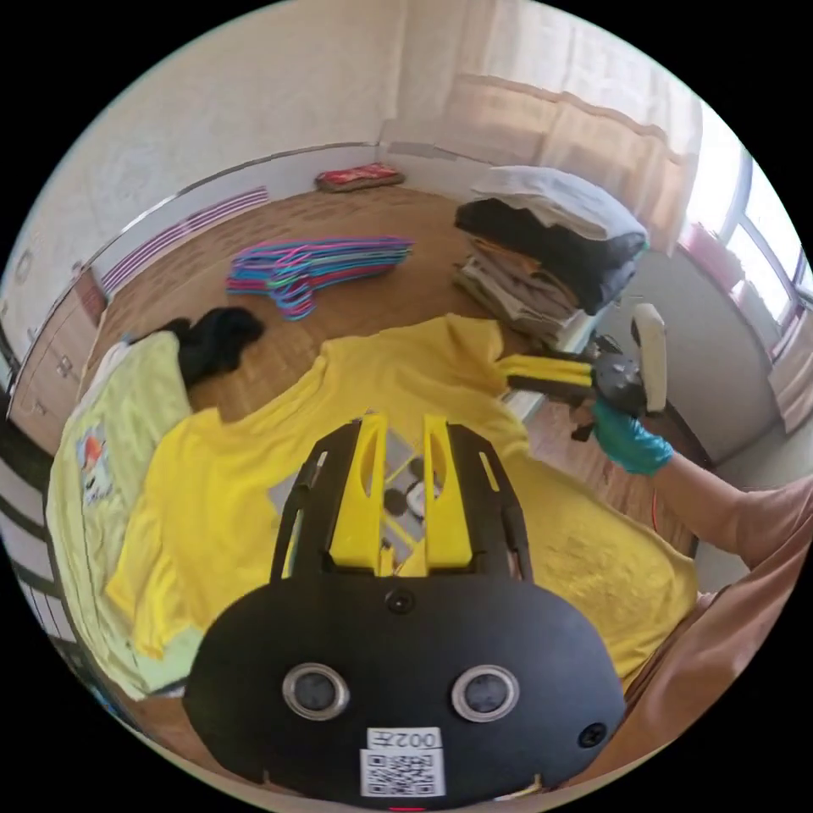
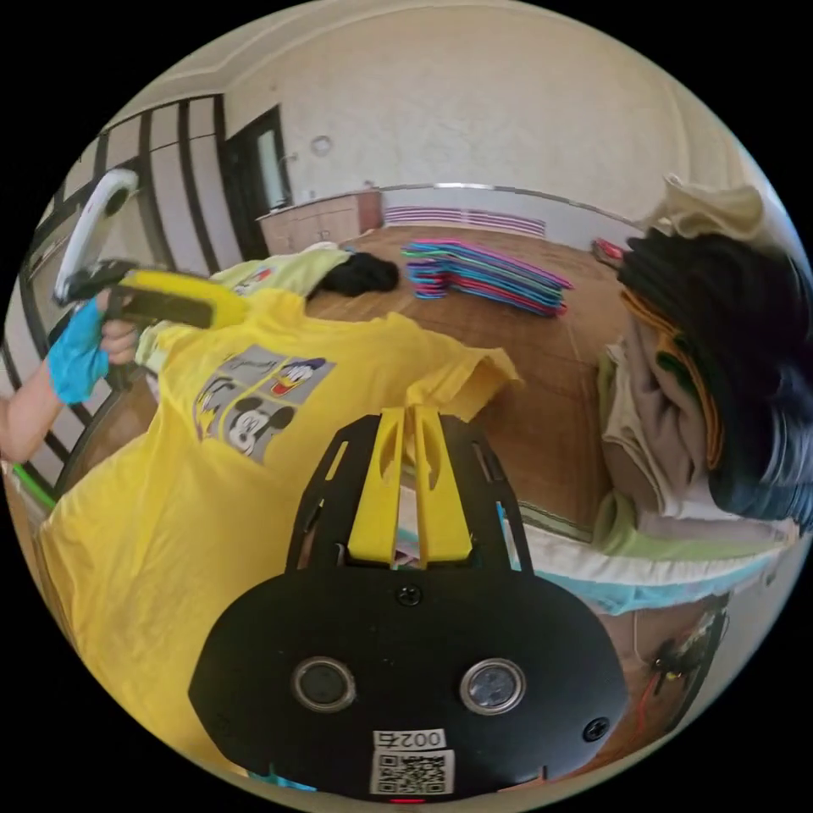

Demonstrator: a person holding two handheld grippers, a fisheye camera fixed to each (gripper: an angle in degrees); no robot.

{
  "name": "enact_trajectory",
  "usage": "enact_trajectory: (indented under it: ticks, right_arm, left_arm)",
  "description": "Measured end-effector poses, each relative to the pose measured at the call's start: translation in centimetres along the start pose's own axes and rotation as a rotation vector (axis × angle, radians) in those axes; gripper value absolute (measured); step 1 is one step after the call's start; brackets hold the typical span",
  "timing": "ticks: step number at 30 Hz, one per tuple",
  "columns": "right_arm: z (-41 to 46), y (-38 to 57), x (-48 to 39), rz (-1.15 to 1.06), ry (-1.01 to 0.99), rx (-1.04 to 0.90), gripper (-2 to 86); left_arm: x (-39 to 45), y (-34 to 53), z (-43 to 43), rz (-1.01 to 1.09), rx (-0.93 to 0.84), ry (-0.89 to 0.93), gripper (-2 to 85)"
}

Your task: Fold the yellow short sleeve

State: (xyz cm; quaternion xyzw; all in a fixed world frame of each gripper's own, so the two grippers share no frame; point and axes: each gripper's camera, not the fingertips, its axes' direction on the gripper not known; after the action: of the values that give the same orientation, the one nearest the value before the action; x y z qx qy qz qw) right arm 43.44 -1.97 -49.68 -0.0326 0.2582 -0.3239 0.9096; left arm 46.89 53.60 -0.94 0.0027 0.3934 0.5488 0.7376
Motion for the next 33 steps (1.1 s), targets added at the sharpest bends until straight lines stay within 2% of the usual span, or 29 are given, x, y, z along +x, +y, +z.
enact_trajectory:
  ticks: [3,6,9,13,16,18,21,24,29,33]
  right_arm:
    - [0.7,0.9,-1.4,-0.052,-0.025,-0.04,0.2]
    - [1.4,1.4,-2.0,-0.05,-0.032,-0.059,0.2]
    - [1.5,1.8,-2.1,-0.03,-0.035,-0.046,0.3]
    - [1.5,2.2,-2.1,-0.015,-0.042,-0.041,0.4]
    - [1.4,2.4,-2.3,-0.014,-0.038,-0.034,0.3]
    - [1.3,2.5,-2.4,-0.01,-0.036,-0.029,0.3]
    - [0.7,2.7,-2.5,0.0,-0.013,-0.007,0.2]
    - [-0.5,3.0,-2.1,0.053,0.04,0.043,0.2]
    - [-3.2,4.1,0.7,0.249,0.264,0.117,0.2]
    - [-3.9,4.7,3.2,0.337,0.308,0.095,0.4]
  left_arm:
    - [3.7,-3.6,3.9,0.09,0.004,0.062,3.7]
    - [6.5,-6.5,8.2,0.14,-0.025,0.038,6.4]
    - [7.2,-8.1,12.3,0.067,-0.094,-0.119,10.6]
    - [6.1,-8.5,15.1,-0.033,-0.117,-0.16,11.3]
    - [5.1,-8.7,16.5,-0.063,-0.121,-0.139,8.8]
    - [5.0,-9.0,17.5,-0.022,-0.116,-0.132,2.8]
    - [5.6,-9.5,17.8,0.01,-0.087,-0.145,-0.5]
    - [6.4,-11.2,16.9,0.016,-0.012,-0.07,-0.9]
    - [9.5,-15.7,16.6,0.066,0.091,0.081,-1.0]
    - [12.6,-18.4,19.7,0.117,0.089,0.15,-1.0]
